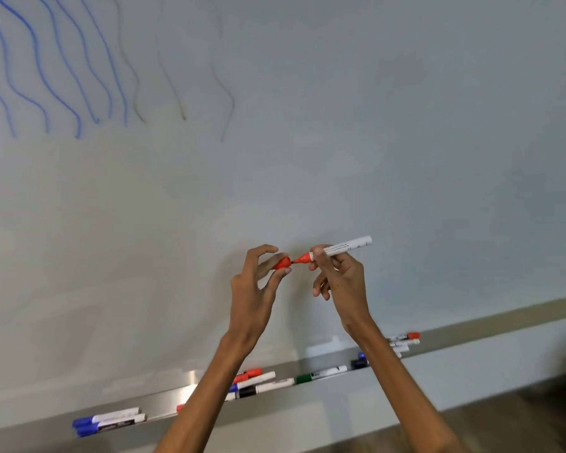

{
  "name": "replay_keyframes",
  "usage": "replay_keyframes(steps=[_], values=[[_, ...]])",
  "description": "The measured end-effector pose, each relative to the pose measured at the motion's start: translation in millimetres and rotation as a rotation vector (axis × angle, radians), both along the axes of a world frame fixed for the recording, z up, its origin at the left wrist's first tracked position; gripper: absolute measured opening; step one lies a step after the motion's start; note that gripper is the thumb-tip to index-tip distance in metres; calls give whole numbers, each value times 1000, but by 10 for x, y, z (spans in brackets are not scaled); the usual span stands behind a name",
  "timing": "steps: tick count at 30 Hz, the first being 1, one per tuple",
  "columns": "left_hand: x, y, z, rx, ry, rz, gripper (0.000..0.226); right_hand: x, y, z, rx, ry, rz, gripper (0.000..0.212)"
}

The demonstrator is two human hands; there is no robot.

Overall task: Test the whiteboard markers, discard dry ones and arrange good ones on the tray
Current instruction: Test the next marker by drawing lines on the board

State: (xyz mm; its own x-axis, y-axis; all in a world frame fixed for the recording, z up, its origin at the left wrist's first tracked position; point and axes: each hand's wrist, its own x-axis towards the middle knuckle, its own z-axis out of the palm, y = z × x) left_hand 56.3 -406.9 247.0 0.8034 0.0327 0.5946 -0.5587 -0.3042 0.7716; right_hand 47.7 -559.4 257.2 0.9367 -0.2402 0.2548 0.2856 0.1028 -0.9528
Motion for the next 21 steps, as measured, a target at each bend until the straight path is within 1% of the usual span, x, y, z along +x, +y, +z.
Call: replay_keyframes(steps=[7, 13, 18, 21], values=[[8, -7, -272, 244, 41, -130, 33, -53, -116, -285, -33, 100, -20, 15], [-5, -93, -409, 321, 108, -217, 35, -88, -171, -503, -67, 137, -65, 21], [35, -120, -467, 289, 224, -327, 43, -124, -222, -634, -88, 197, -27, 21], [97, -146, -472, 337, 260, -358, 34, -159, -250, -668, -74, 202, -48, 20]])
